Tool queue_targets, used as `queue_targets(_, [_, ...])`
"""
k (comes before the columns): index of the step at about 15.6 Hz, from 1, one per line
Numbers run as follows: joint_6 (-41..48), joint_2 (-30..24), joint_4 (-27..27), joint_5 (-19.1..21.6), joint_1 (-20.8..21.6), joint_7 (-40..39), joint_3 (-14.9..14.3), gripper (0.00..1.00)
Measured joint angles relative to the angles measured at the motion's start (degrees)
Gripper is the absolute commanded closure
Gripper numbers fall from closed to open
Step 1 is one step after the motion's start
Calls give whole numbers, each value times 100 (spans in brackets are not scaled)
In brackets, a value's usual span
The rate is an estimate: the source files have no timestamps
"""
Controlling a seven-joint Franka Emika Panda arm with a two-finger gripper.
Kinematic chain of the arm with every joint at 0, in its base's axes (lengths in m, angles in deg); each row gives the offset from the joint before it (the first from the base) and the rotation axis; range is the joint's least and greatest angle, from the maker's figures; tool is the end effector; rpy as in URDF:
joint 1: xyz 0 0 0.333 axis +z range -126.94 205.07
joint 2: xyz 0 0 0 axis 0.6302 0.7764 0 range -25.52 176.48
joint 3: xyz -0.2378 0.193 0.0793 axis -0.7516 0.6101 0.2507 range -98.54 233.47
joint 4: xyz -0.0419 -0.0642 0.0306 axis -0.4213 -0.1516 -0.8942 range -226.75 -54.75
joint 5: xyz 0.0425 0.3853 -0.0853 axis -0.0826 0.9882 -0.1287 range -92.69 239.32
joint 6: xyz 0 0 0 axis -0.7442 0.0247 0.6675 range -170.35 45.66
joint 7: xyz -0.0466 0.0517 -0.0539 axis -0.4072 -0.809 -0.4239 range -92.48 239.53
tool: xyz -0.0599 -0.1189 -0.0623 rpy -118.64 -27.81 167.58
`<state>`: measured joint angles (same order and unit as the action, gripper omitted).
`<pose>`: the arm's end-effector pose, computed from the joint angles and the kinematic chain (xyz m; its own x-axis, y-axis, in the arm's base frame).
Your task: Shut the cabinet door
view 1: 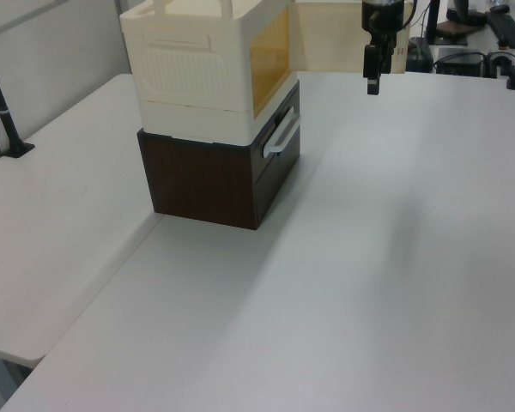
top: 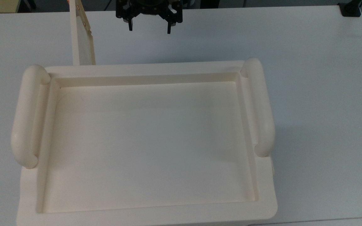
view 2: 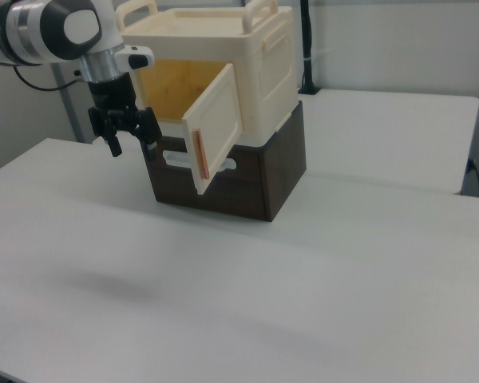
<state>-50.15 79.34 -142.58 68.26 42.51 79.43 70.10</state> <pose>0.5821 0.0489 0.5389 0.9999 0.0107 -0.0069 0.0112 -0.9963 0.0857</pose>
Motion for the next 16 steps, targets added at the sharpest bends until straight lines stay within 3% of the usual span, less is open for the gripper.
queue_targets(10, [0,2,-1,0,0,0,0,0])
queue_targets(11, [0,2,-2,0,0,0,0,6])
queue_targets(13, [0,2,-2,0,0,0,0,54])
queue_targets(14, [0,3,-2,0,0,0,0,73])
queue_targets(16, [0,3,-2,0,0,-1,0,92])
